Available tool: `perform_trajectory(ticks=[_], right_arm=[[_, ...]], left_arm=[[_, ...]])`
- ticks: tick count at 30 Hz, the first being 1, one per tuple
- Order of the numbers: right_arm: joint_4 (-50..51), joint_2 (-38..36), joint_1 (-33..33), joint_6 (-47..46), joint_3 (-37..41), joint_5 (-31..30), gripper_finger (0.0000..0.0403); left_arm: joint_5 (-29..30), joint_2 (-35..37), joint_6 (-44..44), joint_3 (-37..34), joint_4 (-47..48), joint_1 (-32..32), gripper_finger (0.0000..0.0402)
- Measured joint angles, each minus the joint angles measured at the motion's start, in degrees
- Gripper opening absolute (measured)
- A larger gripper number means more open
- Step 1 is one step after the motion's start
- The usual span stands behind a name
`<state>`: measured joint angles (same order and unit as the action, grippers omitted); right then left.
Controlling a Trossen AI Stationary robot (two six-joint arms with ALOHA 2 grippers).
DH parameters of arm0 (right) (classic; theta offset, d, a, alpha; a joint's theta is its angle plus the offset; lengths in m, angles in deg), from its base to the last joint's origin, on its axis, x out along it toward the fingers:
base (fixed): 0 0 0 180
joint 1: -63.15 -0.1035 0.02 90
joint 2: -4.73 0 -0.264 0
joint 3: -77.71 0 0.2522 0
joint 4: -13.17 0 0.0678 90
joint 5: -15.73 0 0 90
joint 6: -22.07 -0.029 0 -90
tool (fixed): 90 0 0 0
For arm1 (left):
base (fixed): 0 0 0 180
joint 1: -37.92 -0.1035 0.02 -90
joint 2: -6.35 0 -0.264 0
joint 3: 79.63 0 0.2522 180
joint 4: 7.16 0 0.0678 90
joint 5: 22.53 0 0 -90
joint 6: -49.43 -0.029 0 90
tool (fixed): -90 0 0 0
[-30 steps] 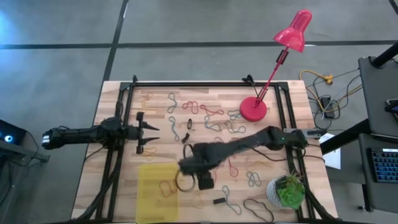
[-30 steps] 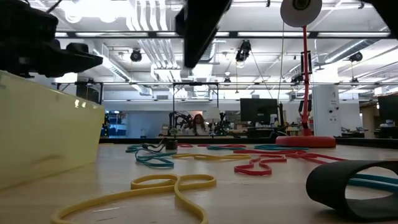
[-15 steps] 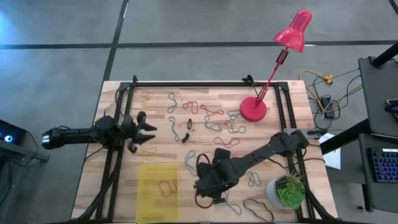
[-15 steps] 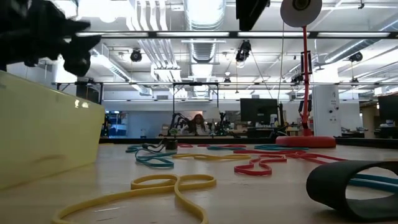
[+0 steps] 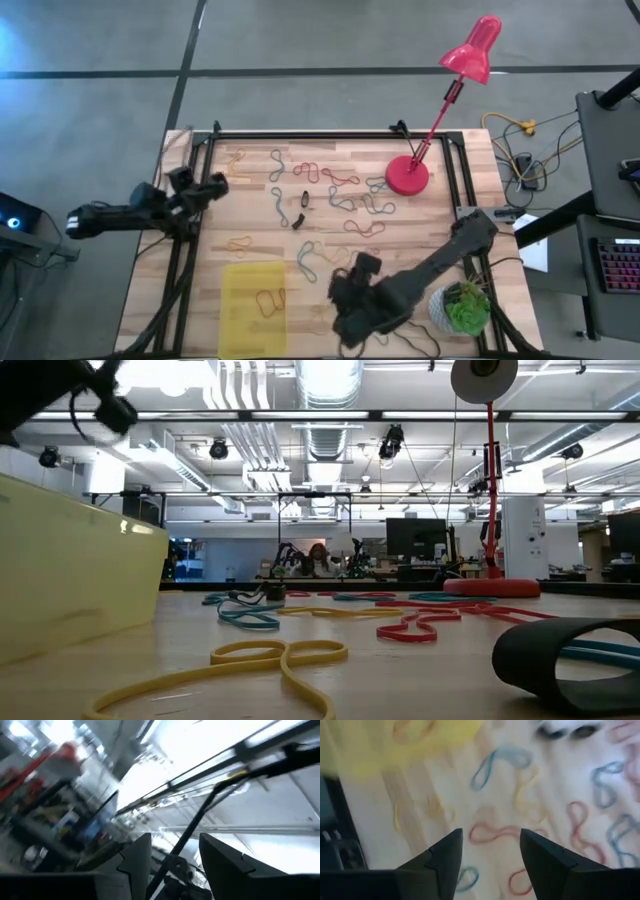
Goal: Pick and place rubber bands into bin
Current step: Put the yellow rubber band into the bin
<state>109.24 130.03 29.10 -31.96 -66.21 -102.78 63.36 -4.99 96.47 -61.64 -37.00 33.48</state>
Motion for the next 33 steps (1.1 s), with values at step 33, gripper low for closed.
perform_trajectory(ticks=[33], right_arm=[[-19.80, -33.44, 16.38, -15.27, 48.49, 1.19, 0.0173]], left_arm=[[26.68, -57.03, -37.34, 56.79, 99.88, -18.23, 0.0150]])
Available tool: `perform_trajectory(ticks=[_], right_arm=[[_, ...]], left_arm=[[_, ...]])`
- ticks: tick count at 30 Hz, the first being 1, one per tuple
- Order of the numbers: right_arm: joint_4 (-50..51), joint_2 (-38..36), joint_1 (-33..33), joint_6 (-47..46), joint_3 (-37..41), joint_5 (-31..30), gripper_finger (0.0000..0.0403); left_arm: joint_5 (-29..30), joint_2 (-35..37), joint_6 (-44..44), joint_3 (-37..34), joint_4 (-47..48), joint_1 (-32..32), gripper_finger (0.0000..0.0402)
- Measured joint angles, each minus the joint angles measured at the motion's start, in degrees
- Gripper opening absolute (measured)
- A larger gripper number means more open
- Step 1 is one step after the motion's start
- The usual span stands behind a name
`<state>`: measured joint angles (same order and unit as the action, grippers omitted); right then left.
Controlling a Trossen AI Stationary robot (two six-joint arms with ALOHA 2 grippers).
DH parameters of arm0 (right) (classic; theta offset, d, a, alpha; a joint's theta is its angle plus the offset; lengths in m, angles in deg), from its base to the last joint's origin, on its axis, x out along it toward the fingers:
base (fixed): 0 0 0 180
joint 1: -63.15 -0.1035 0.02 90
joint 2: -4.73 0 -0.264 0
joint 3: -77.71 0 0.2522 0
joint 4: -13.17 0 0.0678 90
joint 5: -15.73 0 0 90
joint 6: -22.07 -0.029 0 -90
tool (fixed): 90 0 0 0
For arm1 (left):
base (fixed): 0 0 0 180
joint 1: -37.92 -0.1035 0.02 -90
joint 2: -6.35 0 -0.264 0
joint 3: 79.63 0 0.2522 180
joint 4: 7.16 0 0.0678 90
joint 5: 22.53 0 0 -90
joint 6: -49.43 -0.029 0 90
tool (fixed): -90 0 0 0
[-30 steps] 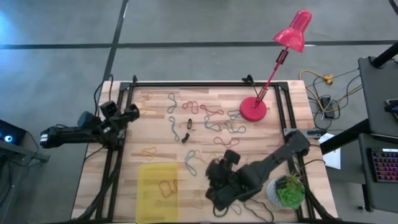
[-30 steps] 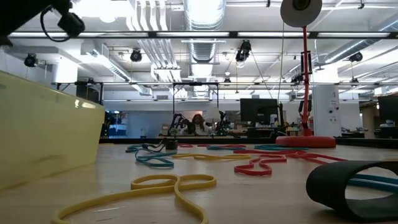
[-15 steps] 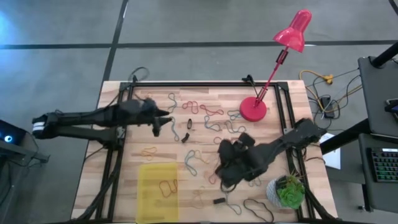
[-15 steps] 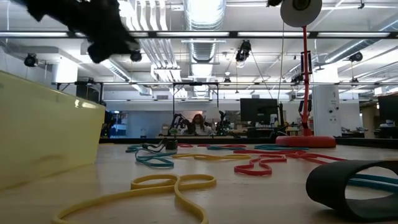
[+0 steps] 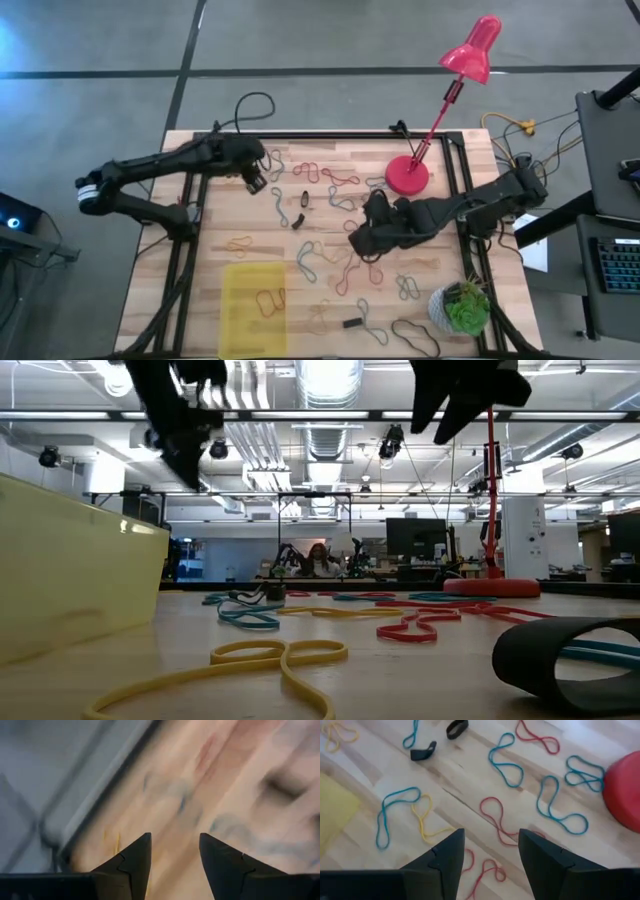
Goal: Pick and place rubber bands into bin
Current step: Put the yellow rubber band into the bin
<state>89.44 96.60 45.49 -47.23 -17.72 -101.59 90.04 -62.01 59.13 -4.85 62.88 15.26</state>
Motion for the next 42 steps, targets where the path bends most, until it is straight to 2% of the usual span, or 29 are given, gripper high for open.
perform_trajectory(ticks=[2, 5, 9, 13, 18, 23, 30, 35, 39, 42], right_arm=[[-2.89, -1.43, 1.77, 2.66, 2.36, 2.00, 0.0173], [-4.65, -1.97, 4.59, 8.99, 5.40, 3.94, 0.0173], [-6.01, -2.82, 8.70, 17.21, 7.57, 5.02, 0.0173], [-6.56, -2.66, 12.26, 23.38, 8.11, 6.72, 0.0173], [-12.29, -2.69, 15.11, 30.19, 8.37, 7.91, 0.0173], [-16.89, -2.53, 16.53, 33.03, 8.48, 11.40, 0.0173], [-17.33, -2.38, 16.53, 31.95, 8.62, 13.33, 0.0173], [-17.99, -2.36, 16.53, 30.56, 8.62, 14.37, 0.0173], [-18.34, -2.36, 16.53, 29.45, 8.62, 14.34, 0.0173], [-18.41, -2.36, 16.53, 29.19, 8.62, 14.32, 0.0173]], left_arm=[[-4.52, -1.08, 1.69, -1.08, 2.50, -4.92, 0.0150], [-13.30, -1.41, 3.92, -3.79, 1.10, -12.65, 0.0150], [-15.42, -2.07, 7.36, -6.90, -2.81, -19.34, 0.0150], [-19.12, -4.83, 3.96, -9.28, -3.82, -22.24, 0.0150], [-20.50, -10.73, 3.38, -12.34, -3.79, -22.17, 0.0150], [-16.56, -15.27, 4.89, -13.40, -4.49, -22.24, 0.0150], [-16.12, -17.44, -0.21, -13.65, -8.06, -23.55, 0.0150], [-16.31, -19.29, -4.14, -13.67, -8.29, -27.30, 0.0150], [-19.49, -20.46, -8.35, -13.61, -8.24, -30.59, 0.0150], [-21.53, -20.51, -11.43, -13.26, -9.92, -30.64, 0.0150]])
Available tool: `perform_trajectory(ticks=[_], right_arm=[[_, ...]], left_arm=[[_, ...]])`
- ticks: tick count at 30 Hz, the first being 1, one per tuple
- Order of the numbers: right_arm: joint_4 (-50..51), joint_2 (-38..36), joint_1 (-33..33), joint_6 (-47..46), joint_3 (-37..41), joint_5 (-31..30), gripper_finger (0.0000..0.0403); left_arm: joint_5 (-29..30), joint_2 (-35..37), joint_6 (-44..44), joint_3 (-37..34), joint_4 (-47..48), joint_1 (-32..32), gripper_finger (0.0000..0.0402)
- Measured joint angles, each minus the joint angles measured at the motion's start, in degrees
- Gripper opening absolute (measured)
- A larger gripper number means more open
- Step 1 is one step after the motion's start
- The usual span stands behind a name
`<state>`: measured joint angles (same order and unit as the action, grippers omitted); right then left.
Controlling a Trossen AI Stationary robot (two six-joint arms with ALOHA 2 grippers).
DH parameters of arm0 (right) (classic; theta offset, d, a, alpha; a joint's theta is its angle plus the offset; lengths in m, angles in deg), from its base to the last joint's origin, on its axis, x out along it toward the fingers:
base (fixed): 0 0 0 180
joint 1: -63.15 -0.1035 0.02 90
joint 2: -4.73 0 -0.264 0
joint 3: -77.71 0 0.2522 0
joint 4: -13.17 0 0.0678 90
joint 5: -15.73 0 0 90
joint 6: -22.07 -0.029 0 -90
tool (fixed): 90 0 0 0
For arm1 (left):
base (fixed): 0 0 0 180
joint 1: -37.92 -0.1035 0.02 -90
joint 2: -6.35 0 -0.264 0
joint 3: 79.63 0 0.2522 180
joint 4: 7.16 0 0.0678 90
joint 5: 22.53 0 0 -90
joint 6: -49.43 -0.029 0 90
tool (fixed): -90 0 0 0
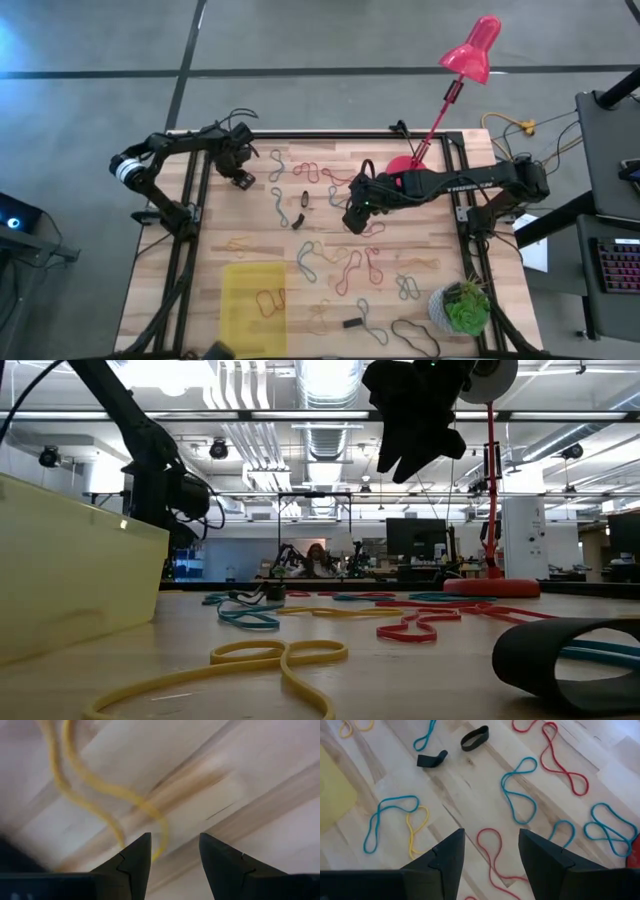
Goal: Pick and place rubber bands into bin
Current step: Put the yellow rubber band into the bin
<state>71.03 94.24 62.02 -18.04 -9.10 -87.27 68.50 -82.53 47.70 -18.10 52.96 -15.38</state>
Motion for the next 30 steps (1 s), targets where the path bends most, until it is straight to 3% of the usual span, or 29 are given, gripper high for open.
perform_trajectory(ticks=[5, 21, 25, 30], right_arm=[[-0.14, 0.00, 0.07, -0.03, 0.00, -0.21, 0.0173], [-1.01, 0.02, 0.04, -3.23, 0.00, -0.48, 0.0173], [-1.09, 0.02, 0.04, -3.23, 0.00, -0.50, 0.0173], [-1.20, 0.02, 0.02, -2.62, 0.00, -0.52, 0.0173]], left_arm=[[-0.21, -0.78, -0.74, 0.18, -1.33, -0.24, 0.0142], [-0.84, -7.33, 4.01, 5.93, 3.13, -0.25, 0.0035], [-0.51, -7.12, 4.42, 6.25, 3.97, -0.25, 0.0027], [4.45, -2.52, 6.08, 5.97, 7.74, -0.14, 0.0034]])
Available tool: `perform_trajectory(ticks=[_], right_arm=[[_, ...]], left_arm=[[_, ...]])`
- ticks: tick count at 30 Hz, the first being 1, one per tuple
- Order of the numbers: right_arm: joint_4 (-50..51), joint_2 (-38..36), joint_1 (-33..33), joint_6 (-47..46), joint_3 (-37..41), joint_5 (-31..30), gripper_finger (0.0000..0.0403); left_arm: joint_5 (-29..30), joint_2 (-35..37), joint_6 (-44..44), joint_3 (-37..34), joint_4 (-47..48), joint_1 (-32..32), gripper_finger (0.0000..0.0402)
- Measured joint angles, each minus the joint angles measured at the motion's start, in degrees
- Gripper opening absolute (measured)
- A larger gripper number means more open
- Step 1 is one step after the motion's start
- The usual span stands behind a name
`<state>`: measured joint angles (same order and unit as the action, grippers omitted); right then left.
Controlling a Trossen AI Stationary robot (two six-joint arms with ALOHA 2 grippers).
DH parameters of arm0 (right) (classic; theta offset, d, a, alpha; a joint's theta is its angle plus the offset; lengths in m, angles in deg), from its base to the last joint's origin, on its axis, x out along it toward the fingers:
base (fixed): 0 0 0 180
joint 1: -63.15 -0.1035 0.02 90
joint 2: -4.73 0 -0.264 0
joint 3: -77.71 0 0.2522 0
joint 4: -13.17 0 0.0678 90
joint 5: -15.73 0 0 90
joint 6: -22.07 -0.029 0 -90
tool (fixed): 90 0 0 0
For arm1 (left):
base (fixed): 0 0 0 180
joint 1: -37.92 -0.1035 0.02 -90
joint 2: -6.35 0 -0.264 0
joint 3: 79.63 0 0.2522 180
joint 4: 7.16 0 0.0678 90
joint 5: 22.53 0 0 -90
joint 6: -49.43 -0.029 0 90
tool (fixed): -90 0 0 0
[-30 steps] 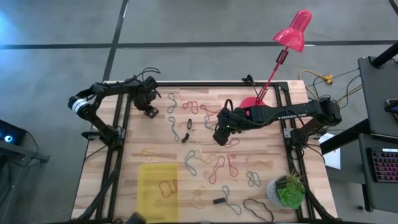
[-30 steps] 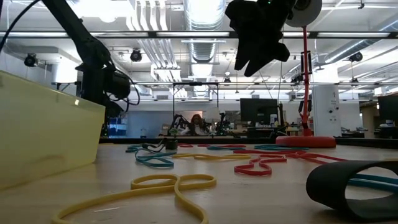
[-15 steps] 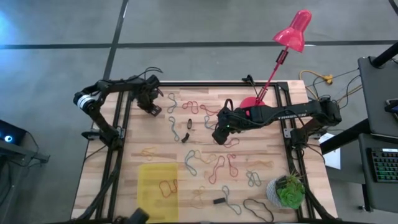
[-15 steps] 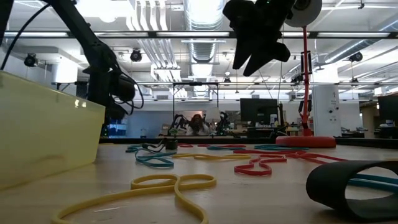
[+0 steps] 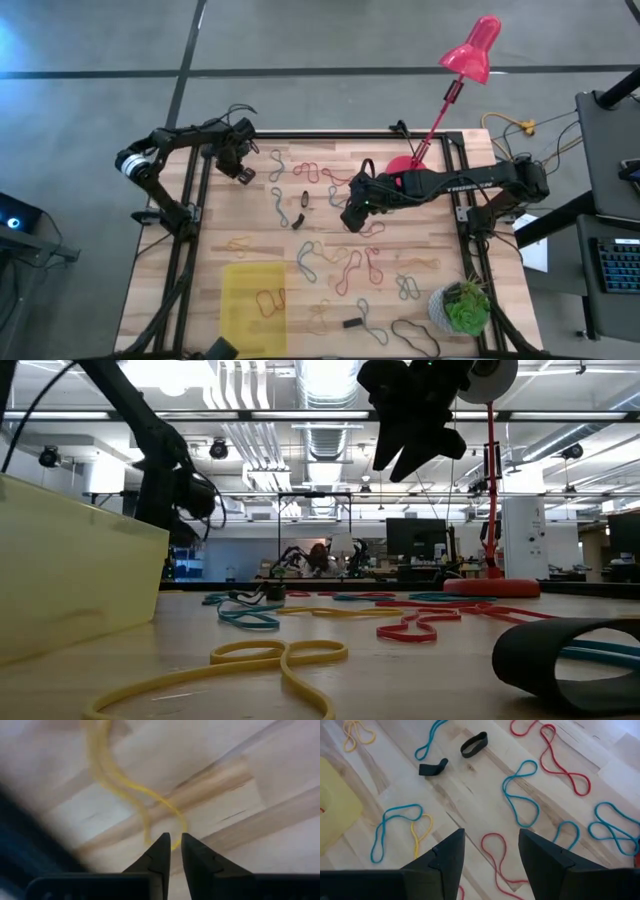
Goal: Pick and place rubber bands into bin
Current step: Put the yellow rubber band into the bin
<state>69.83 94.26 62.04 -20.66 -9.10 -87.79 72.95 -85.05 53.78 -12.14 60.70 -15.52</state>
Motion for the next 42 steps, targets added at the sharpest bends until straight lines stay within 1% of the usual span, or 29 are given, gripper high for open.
perform_trajectory(ticks=[2, 6, 8, 11, 12, 15, 17, 18, 21, 26, 31, 42], right_arm=[[-0.14, 0.00, 0.00, 0.93, 0.00, -0.08, 0.0173], [-1.31, 0.04, 0.00, 2.67, 0.00, -0.37, 0.0173], [-1.99, 0.04, 0.00, 2.81, 0.00, -0.39, 0.0173], [-2.18, 0.04, 0.00, 3.49, 0.00, -0.42, 0.0173], [-2.17, 0.04, 0.00, 3.69, 0.00, -0.45, 0.0173], [-2.17, 0.04, 0.00, 3.89, 0.00, -0.46, 0.0173], [-2.17, 0.04, 0.00, 3.90, 0.04, -0.46, 0.0173], [-2.13, 0.04, 0.00, 3.89, 0.07, -0.46, 0.0173], [-2.15, 0.04, -0.13, 3.76, 0.09, -0.37, 0.0173], [-2.09, 0.04, -0.14, 3.54, 0.33, -0.15, 0.0173], [-2.41, 0.04, -0.13, 2.89, 1.16, -0.13, 0.0173], [-2.80, 0.04, -0.13, 2.38, 1.62, -0.09, 0.0173]], left_arm=[[0.92, 2.18, 0.15, 0.00, 0.38, 0.13, 0.0042], [0.15, 4.30, 2.81, -0.04, 0.56, -1.41, 0.0069], [-2.49, 3.79, 3.57, -0.09, 0.55, -2.53, 0.0086], [-8.66, 2.08, 5.22, -0.42, 0.47, -3.58, 0.0112], [-9.06, 1.65, 5.07, -0.52, 0.55, -3.57, 0.0121], [-8.13, 0.49, 4.09, -0.61, 0.20, -3.57, 0.0144], [-4.96, -0.32, 4.20, -0.63, -0.09, -3.55, 0.0154], [-3.76, -0.53, 4.23, -0.63, -0.30, -3.55, 0.0157], [-3.67, -0.76, 4.02, -0.34, -0.36, -3.57, 0.0159], [-7.55, -0.88, 3.88, -0.40, -1.48, -3.53, 0.0159], [-7.54, -1.53, 4.31, -0.39, -3.06, -3.17, 0.0160], [-8.84, -3.08, 8.26, 0.07, -4.09, -2.41, 0.0160]])
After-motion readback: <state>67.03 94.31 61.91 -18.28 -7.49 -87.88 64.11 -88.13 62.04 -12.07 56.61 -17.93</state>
